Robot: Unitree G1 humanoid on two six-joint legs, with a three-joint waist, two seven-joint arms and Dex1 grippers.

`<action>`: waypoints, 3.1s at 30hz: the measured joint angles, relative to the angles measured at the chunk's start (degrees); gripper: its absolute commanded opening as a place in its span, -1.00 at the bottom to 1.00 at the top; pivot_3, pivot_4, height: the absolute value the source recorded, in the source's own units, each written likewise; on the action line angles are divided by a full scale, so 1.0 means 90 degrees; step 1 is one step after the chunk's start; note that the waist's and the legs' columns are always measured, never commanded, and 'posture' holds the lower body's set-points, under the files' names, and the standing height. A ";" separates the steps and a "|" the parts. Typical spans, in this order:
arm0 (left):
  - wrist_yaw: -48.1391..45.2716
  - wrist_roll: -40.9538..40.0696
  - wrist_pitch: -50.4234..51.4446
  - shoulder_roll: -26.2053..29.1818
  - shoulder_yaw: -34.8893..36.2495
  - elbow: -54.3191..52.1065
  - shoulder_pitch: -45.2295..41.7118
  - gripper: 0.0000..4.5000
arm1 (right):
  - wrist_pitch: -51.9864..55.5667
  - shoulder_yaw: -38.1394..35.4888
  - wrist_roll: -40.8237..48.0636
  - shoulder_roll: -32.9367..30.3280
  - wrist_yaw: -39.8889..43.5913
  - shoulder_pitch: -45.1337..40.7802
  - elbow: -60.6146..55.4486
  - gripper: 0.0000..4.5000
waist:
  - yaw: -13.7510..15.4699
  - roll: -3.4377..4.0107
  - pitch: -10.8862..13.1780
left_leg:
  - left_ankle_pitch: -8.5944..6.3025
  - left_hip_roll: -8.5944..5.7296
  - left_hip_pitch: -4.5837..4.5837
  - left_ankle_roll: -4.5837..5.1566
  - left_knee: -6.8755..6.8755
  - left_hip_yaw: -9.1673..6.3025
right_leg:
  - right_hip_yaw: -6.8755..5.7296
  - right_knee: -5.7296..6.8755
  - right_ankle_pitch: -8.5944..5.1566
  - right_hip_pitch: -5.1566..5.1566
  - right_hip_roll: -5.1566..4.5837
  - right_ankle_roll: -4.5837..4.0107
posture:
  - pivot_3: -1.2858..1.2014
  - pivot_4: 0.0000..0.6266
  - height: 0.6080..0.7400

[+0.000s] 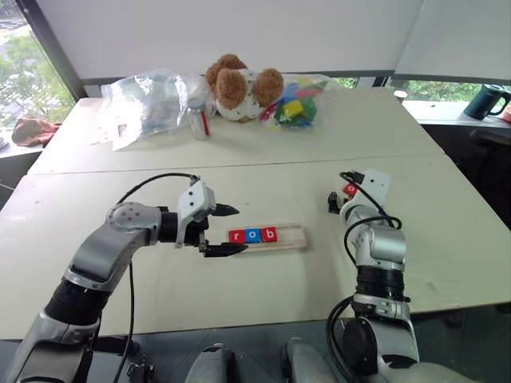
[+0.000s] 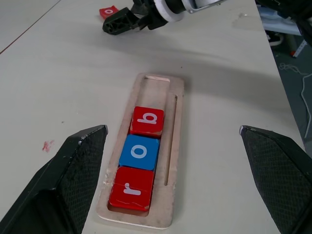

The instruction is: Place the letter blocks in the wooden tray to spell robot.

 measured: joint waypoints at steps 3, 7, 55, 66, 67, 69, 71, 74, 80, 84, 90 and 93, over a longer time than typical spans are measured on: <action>0.0019 0.0002 -0.0002 0.0005 0.0010 -0.0001 0.0049 1.00 | -0.0623 -0.0007 0.0115 -0.0129 -0.0143 -0.0353 0.0924 0.76 | -0.0073 -0.0007 -0.0004 | 0.0000 0.0001 0.0005 0.0000 0.0001 -0.0002 | 0.0000 0.0004 0.0000 0.0006 0.0000 0.0000 | 0.03 -0.52 1.00; 0.0067 0.0003 -0.0002 0.0008 0.0012 -0.0002 0.0061 1.00 | -0.1163 0.0008 0.0195 -0.0264 -0.0298 -0.0597 0.1627 -0.04 | -0.0073 -0.0011 -0.0007 | 0.0000 0.0003 0.0007 0.0000 0.0000 -0.0004 | -0.0002 0.0005 0.0000 0.0006 0.0000 0.0000 | 0.03 -0.52 1.00; -0.0666 0.0149 -0.0360 0.0549 0.0102 0.0504 0.0041 1.00 | -0.1898 0.2399 0.1735 -0.4751 0.7300 0.2189 -0.1509 0.97 | 0.0073 -0.0012 0.0003 | -0.0019 0.0009 -0.0005 0.0034 -0.0005 0.0001 | -0.0018 -0.0037 -0.0002 0.0015 0.0021 0.0003 | 0.03 -0.52 1.00; -0.0526 0.0236 -0.0313 0.0767 0.0322 0.0474 0.0384 1.00 | -0.4943 0.3222 0.1058 -0.5186 0.9987 0.0558 0.2337 0.97 | 0.0133 -0.0012 0.0006 | -0.0018 0.0015 -0.0009 0.0030 0.0000 0.0000 | -0.0009 -0.0028 -0.0002 0.0004 0.0002 0.0002 | 0.03 -0.52 1.00; -0.0476 0.0235 -0.0290 0.0796 0.0367 0.0425 0.0463 1.00 | -0.5114 0.3256 0.1023 -0.5153 1.0070 0.0449 0.2574 0.97 | 0.0130 -0.0011 0.0006 | -0.0019 0.0014 -0.0009 0.0030 0.0001 0.0003 | -0.0007 -0.0030 -0.0002 0.0004 0.0000 0.0002 | 0.03 -0.52 1.00; -0.0436 0.0230 -0.0278 0.0843 0.0397 0.0322 0.0539 1.00 | -0.5362 0.3292 0.0913 -0.5139 1.0164 0.0297 0.2874 0.97 | 0.0130 -0.0011 0.0006 | -0.0018 0.0012 -0.0009 0.0028 0.0006 0.0003 | -0.0006 -0.0029 -0.0002 0.0007 -0.0004 0.0002 | 0.03 -0.52 1.00; -0.0419 0.0226 -0.0264 0.0854 0.0423 0.0283 0.0560 1.00 | -0.5532 0.3301 0.0831 -0.5117 1.0218 0.0152 0.3162 0.97 | 0.0136 -0.0011 0.0006 | -0.0016 0.0010 -0.0008 0.0026 0.0008 0.0003 | -0.0006 -0.0029 -0.0001 0.0010 -0.0008 0.0001 | 0.03 -0.52 1.00; -0.0349 0.0228 -0.0262 0.0853 0.0424 0.0282 0.0566 1.00 | -0.5694 0.3298 0.0788 -0.5035 1.0255 0.0019 0.3427 0.59 | 0.0123 -0.0011 0.0006 | -0.0017 0.0011 -0.0006 0.0025 0.0007 0.0002 | -0.0005 -0.0029 -0.0001 0.0010 -0.0008 0.0001 | 0.03 -0.52 1.00; -0.0318 0.0242 -0.0279 0.0887 0.0426 0.0288 0.0589 1.00 | -0.5762 0.3289 0.0794 -0.4942 1.0325 -0.0010 0.3454 -0.50 | 0.0122 -0.0010 0.0006 | -0.0016 0.0012 -0.0006 0.0021 -0.0002 0.0001 | -0.0006 -0.0029 -0.0001 0.0005 -0.0007 0.0001 | 0.03 -0.52 1.00; -0.0360 0.0266 -0.0325 0.1050 0.0483 0.0506 0.0665 1.00 | -0.5328 0.3286 0.0826 -0.4881 1.0336 0.0020 0.3060 -0.50 | 0.0113 -0.0008 0.0006 | -0.0015 0.0012 -0.0006 0.0021 0.0000 0.0001 | -0.0004 -0.0027 -0.0001 0.0004 -0.0008 0.0001 | 0.03 -0.52 1.00; -0.0495 0.0478 -0.0635 0.1262 0.0582 0.1107 0.0690 1.00 | -0.4196 0.3517 0.1020 -0.4433 1.0384 -0.0321 0.1545 -0.50 | 0.0112 0.0000 0.0008 | -0.0015 0.0013 -0.0010 0.0020 -0.0002 0.0000 | -0.0005 -0.0021 -0.0001 -0.0008 -0.0007 0.0000 | 0.03 -0.52 1.00; -0.0527 0.0537 -0.0693 0.1251 0.0573 0.1127 0.0781 1.00 | -0.4144 0.3864 0.0811 -0.4268 1.0415 -0.0580 0.1319 -0.50 | 0.0154 -0.0001 0.0008 | -0.0016 0.0008 -0.0015 0.0020 0.0000 -0.0001 | -0.0008 -0.0023 -0.0001 -0.0007 -0.0014 0.0000 | 0.03 -0.52 1.00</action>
